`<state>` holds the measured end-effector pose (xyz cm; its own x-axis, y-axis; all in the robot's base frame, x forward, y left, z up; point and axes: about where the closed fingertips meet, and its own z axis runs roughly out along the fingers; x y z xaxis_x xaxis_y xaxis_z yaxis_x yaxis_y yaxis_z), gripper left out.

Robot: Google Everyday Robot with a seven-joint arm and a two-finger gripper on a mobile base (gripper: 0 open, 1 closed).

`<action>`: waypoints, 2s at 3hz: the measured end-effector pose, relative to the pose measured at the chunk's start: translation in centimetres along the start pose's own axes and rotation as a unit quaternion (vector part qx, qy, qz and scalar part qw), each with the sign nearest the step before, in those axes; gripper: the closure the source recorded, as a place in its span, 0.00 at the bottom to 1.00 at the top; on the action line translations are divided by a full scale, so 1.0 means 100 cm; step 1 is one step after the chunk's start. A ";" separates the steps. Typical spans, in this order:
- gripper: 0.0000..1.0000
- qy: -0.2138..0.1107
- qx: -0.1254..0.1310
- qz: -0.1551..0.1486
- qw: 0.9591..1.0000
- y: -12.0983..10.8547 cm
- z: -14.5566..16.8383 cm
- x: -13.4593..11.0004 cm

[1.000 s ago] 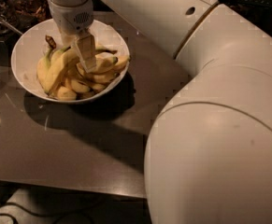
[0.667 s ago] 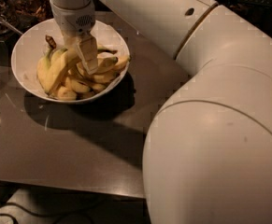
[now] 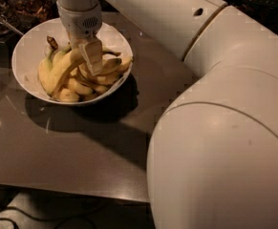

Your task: Pick banana from white bowl

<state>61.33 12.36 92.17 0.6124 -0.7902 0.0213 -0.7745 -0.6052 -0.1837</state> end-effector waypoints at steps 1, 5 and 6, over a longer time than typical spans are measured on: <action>0.98 0.000 0.000 0.000 1.000 -0.001 -0.004 0.000; 1.00 -0.026 0.088 0.023 0.996 0.022 -0.060 -0.008; 1.00 -0.027 0.089 0.023 0.995 0.022 -0.062 -0.008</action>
Offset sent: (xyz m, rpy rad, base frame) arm -0.0002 0.0000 0.0033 0.0000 0.0001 0.0000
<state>58.14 11.09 97.82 0.5882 -0.8076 -0.0423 -0.7644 -0.5381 -0.3552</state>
